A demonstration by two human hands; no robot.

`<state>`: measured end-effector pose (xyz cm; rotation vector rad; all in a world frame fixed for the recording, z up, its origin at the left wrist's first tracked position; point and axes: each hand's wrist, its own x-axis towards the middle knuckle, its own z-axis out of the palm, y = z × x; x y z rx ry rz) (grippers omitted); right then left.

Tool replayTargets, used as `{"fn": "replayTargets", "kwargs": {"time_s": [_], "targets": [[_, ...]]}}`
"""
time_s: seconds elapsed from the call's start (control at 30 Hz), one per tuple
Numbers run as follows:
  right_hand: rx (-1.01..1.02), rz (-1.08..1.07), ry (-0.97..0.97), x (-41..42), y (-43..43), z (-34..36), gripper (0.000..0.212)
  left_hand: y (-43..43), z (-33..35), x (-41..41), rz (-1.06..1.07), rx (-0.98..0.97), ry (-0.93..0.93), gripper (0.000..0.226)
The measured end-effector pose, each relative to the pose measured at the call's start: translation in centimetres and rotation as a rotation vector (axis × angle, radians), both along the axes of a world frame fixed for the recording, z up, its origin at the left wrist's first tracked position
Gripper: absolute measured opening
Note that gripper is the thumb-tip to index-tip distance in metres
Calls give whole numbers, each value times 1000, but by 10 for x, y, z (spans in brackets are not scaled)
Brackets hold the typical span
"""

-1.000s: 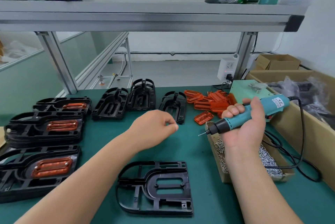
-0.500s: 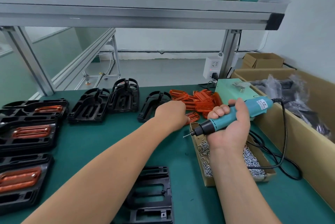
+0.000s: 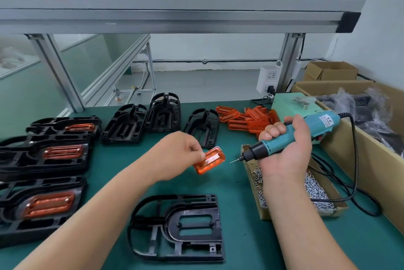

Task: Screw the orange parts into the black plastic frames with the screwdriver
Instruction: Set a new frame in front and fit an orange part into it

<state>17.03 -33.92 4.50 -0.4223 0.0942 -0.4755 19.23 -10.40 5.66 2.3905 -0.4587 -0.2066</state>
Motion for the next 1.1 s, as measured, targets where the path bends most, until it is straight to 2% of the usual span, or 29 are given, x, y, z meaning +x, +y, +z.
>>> {"fn": "replayTargets", "kwargs": {"time_s": [0.23,1.1], "targets": [[-49,39,-12,-4,12,2,14,50,-12,-44,-42,38,79,9],[-143,103,-31,-9,30,1,16,59,-4,-63,-71,7,106,10]]}}
